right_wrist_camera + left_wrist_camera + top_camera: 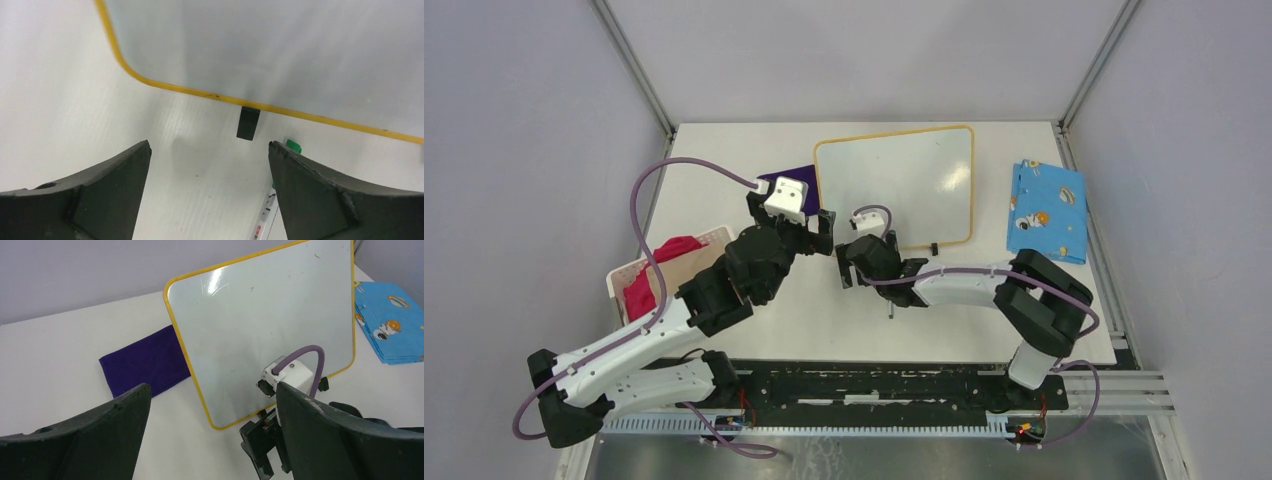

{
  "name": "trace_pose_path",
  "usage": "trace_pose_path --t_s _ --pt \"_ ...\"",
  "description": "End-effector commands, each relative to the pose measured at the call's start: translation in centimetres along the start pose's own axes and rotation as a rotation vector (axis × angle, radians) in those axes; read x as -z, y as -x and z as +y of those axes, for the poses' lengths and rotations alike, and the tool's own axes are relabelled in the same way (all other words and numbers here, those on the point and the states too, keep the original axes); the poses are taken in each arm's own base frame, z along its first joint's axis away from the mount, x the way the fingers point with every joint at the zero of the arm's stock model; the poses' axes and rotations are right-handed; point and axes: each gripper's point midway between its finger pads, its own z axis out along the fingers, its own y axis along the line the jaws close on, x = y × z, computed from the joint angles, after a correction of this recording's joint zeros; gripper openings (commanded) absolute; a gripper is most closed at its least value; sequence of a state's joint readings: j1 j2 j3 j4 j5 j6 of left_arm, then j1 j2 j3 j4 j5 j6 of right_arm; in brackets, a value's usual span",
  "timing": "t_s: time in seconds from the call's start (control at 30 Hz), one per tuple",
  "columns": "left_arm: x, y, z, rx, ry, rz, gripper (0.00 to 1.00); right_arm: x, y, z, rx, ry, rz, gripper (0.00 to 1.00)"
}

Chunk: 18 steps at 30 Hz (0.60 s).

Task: Write a sentence on the whiteboard
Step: Move the whiteboard to the center of the board.

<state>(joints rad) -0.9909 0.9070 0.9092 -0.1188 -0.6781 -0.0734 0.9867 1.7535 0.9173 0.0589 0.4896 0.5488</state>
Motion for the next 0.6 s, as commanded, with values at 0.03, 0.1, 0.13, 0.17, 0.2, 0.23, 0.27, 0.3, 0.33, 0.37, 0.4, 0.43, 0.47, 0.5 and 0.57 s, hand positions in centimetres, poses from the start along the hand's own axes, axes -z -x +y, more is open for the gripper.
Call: trace_pose_path --t_s 0.03,0.1,0.13,0.17,0.2,0.23,0.27,0.3,0.33,0.37,0.4,0.43,0.47,0.5,0.57 --pt "0.1 1.1 -0.4 -0.010 -0.020 -0.038 0.99 4.5 5.3 2.2 0.014 0.149 -0.152 0.97" --pt "0.1 1.1 -0.4 -0.012 -0.025 -0.040 0.99 6.0 5.6 2.0 0.055 0.174 -0.177 0.98" --pt "0.1 1.0 -0.5 -0.016 -0.031 -0.040 0.99 6.8 5.6 1.7 0.073 0.175 -0.191 0.98" --pt "0.1 0.9 -0.7 -0.020 -0.039 -0.040 0.99 7.7 5.4 1.2 0.091 0.179 -0.205 0.98" --pt "0.1 0.8 -0.9 -0.023 -0.047 -0.038 0.99 8.6 5.4 0.4 0.095 0.177 -0.223 0.98" --pt "0.1 0.7 -1.0 -0.024 -0.055 -0.037 0.99 9.6 5.6 -0.5 0.097 0.171 -0.252 0.98" --pt "0.1 0.8 -1.2 -0.023 -0.061 -0.038 0.98 10.1 5.0 -1.8 0.100 0.152 -0.266 0.98" --pt "0.1 0.8 -1.3 -0.019 -0.068 -0.039 0.98 10.9 4.8 -3.3 0.093 0.121 -0.294 0.98" --pt "0.2 0.9 -1.4 -0.011 -0.072 -0.043 0.98 11.7 4.7 -4.8 0.079 0.084 -0.326 0.98" --pt "0.3 1.2 -1.4 0.000 -0.077 -0.050 0.98 12.1 4.1 -6.3 0.072 0.047 -0.342 0.98" --pt "0.4 1.4 -1.5 0.010 -0.082 -0.056 0.98 12.5 3.8 -7.7 0.058 0.010 -0.364 0.98" --pt "0.4 1.6 -1.6 0.021 -0.088 -0.059 0.99 13.0 3.2 -8.9 0.045 -0.013 -0.381 0.98" --pt "0.5 2.1 -1.7 0.037 -0.091 -0.065 1.00 13.4 2.7 -10.0 0.020 -0.040 -0.399 0.98" --pt "0.5 2.6 -1.9 0.059 -0.094 -0.067 1.00 13.9 2.7 -11.0 -0.016 -0.060 -0.424 0.98" --pt "0.2 3.5 -2.2 0.082 -0.092 -0.064 1.00 14.3 2.0 -12.6 -0.077 -0.099 -0.457 0.98"
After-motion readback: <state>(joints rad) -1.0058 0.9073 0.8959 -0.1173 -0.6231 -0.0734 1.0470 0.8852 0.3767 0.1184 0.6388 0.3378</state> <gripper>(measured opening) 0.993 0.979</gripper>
